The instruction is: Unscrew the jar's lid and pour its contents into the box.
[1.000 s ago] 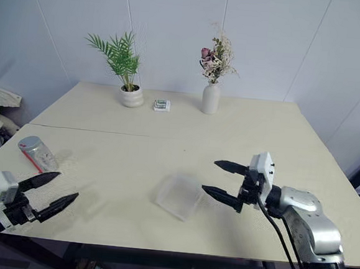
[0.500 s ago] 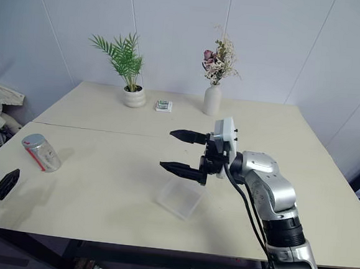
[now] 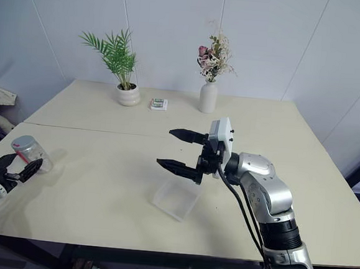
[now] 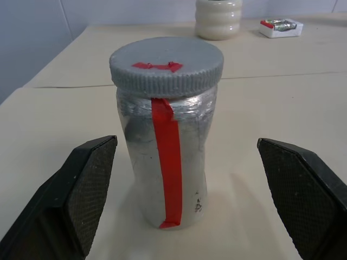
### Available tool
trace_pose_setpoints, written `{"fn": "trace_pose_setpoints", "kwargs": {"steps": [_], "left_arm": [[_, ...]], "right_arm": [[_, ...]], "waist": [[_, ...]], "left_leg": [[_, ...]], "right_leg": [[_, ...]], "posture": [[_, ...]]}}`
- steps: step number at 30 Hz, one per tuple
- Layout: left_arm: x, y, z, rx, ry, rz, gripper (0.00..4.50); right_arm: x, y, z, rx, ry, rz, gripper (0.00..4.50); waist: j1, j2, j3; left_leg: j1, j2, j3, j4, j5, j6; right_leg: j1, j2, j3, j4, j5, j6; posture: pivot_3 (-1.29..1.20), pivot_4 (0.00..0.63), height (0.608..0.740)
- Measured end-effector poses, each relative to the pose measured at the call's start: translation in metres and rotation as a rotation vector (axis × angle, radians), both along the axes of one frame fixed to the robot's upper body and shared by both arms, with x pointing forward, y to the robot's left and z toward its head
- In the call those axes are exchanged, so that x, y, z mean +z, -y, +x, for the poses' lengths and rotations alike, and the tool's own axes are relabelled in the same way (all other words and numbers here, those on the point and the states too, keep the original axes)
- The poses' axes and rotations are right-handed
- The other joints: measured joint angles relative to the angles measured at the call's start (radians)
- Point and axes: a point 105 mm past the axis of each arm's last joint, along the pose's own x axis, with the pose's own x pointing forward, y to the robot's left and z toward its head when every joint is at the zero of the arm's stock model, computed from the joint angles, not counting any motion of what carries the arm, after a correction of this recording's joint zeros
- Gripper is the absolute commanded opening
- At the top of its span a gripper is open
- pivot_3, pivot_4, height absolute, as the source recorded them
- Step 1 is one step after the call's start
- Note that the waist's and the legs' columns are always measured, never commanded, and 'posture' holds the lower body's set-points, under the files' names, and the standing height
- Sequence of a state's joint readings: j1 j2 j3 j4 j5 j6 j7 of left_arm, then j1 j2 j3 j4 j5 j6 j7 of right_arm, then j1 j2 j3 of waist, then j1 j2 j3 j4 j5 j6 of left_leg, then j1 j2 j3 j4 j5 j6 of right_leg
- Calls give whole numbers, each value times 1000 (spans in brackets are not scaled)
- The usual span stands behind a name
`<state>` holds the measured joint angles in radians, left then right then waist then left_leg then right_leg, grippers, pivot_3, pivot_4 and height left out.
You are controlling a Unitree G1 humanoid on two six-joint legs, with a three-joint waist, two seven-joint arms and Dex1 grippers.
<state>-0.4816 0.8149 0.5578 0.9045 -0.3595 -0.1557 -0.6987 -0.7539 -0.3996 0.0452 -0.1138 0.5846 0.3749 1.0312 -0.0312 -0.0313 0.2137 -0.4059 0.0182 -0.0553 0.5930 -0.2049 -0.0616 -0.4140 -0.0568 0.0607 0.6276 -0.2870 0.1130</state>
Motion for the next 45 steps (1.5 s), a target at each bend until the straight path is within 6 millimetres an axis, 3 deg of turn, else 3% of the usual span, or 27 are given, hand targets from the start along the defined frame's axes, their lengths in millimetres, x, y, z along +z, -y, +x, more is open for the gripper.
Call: {"fn": "trace_pose_setpoints", "kwargs": {"steps": [17, 20, 25, 33, 37, 40, 45], "left_arm": [[6, 3, 29, 22, -68, 30, 4413], [8, 4, 32, 25, -74, 42, 3787], [5, 2, 32, 41, -87, 48, 2184], [9, 2, 28, 16, -73, 57, 2067], [28, 47, 39, -227, 36, 82, 2067], [36, 101, 39, -462, 77, 115, 2067], [32, 192, 19, -847, 5, 203, 2067]], "right_arm": [[-3, 6, -6, -49, -21, 16, 4500], [-4, 7, -6, -58, -26, 20, 4500], [-2, 6, -8, -57, -21, 28, 4500], [-2, 7, -6, -60, -65, 41, 4500], [-1, 9, -5, -52, -155, 64, 4500], [0, 5, -7, -46, -223, 59, 4500], [-11, 11, -1, -180, -310, -56, 4500]], "waist": [[1, 0, 0], [1, 0, 0], [0, 0, 0], [2, 0, 0], [7, 0, 0], [4, 0, 0], [1, 0, 0]], "left_leg": [[0, 0, 0, 2, 0, 0], [0, 0, 0, 2, 0, 0], [0, 0, 0, 2, 0, 0], [0, 0, 0, 2, 0, 0], [-1, 0, 0, 2, 0, 0], [-1, 0, 0, 2, 0, 0], [0, 0, 0, 2, 0, 0]], "right_leg": [[1, 1, 0, 1, 1, 1], [1, 1, 0, 1, 1, 1], [1, 1, 0, 1, 1, 1], [1, 1, 0, 1, 1, 1], [1, 1, 0, 1, 1, 1], [2, -1, 0, 0, 1, 1], [1, 0, 1, 1, 0, 1]], "posture": [[0, 150, 740], [0, 150, 740], [0, 150, 740], [0, 150, 740], [0, 150, 740], [0, 150, 740], [0, 150, 740]]}}
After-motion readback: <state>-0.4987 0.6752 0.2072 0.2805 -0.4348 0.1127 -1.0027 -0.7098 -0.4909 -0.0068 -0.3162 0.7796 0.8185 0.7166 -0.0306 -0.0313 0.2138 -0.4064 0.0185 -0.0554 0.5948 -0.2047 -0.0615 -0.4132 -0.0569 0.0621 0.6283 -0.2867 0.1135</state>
